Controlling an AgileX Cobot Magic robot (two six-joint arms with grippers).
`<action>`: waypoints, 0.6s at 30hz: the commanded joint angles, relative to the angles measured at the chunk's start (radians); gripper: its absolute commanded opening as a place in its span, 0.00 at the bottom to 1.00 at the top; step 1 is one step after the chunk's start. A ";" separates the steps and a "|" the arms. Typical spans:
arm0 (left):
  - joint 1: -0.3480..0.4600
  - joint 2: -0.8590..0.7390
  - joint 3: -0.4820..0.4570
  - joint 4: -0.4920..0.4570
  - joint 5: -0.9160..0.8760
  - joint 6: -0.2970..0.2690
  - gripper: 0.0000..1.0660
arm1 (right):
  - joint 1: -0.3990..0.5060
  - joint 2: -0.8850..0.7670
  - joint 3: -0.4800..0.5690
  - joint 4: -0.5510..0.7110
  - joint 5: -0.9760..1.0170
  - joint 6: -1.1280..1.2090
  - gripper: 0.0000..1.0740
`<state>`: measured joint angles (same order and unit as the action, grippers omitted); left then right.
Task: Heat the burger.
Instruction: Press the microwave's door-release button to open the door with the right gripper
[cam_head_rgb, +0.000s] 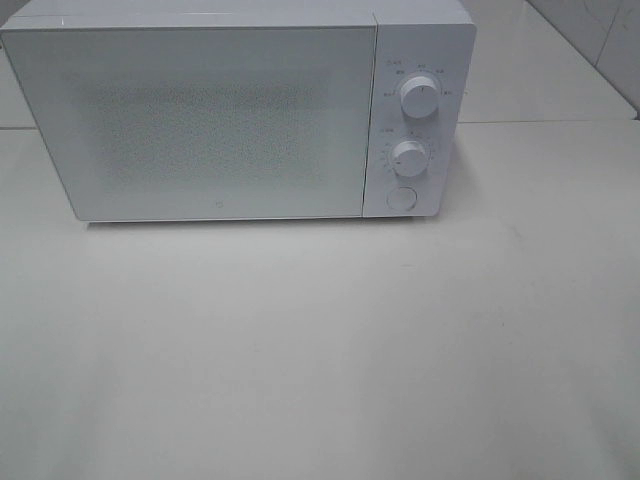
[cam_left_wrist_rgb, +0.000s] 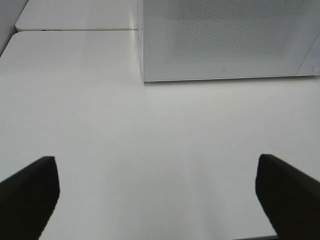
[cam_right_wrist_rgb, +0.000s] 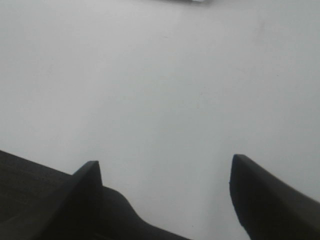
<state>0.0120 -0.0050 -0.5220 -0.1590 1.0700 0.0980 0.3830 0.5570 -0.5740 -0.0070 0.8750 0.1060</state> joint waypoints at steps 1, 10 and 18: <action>0.001 -0.016 0.004 -0.004 -0.003 -0.001 0.94 | -0.037 -0.064 0.015 -0.007 0.026 0.007 0.65; 0.001 -0.016 0.004 -0.004 -0.003 -0.001 0.94 | -0.156 -0.270 0.033 -0.011 0.092 0.006 0.65; 0.001 -0.016 0.004 -0.004 -0.003 -0.001 0.94 | -0.206 -0.454 0.033 -0.014 0.104 0.006 0.65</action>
<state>0.0120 -0.0050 -0.5220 -0.1590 1.0700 0.0980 0.1840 0.1180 -0.5450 -0.0110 0.9770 0.1060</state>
